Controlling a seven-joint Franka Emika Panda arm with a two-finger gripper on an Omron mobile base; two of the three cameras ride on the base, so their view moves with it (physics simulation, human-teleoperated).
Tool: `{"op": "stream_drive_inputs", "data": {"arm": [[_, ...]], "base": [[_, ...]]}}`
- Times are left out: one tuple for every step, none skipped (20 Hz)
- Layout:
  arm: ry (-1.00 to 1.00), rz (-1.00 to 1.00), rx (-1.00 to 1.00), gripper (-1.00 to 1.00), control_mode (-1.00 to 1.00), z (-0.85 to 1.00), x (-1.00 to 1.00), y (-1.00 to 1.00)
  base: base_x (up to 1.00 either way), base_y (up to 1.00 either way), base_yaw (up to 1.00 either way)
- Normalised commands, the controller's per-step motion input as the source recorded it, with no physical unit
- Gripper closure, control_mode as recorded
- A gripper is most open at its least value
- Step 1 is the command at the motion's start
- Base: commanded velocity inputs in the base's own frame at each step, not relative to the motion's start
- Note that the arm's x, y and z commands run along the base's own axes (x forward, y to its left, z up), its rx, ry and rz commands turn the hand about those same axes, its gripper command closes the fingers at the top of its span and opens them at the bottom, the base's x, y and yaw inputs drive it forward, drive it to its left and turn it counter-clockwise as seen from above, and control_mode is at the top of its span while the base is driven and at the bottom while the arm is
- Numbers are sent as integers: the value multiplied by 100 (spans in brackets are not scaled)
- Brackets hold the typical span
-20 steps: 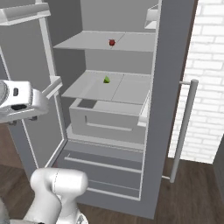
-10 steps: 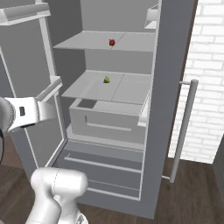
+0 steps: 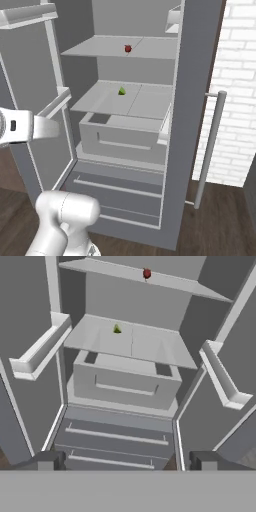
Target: Take the strawberry from the fridge and place it on top of the pancake, located on the dining counter.
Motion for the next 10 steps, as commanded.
{"op": "stream_drive_inputs", "data": {"arm": [[-10, 0, 11, -100, -100, 0, 7, 0], [-14, 0, 12, -100, -100, -4, 16, 0], [-15, 0, 13, -100, -100, -12, 19, 0], [-14, 0, 13, -100, -100, -18, 22, 0], [-12, 0, 11, -100, -100, -14, 21, 0], [-12, 0, 12, -100, -100, -8, 10, 0], [-11, 0, 11, -100, -100, 0, 1, 0], [-11, 0, 10, -100, -100, 0, 0, 0], [-8, 0, 9, -100, -100, 6, 0, 0], [0, 0, 0, -100, 100, 0, 0, 0]], "base": [[0, 0, 0], [0, 0, 0], [0, 0, 0], [0, 0, 0], [0, 0, 0], [0, 0, 0], [0, 0, 0], [0, 0, 0], [0, 0, 0], [0, 0, 0]]}}
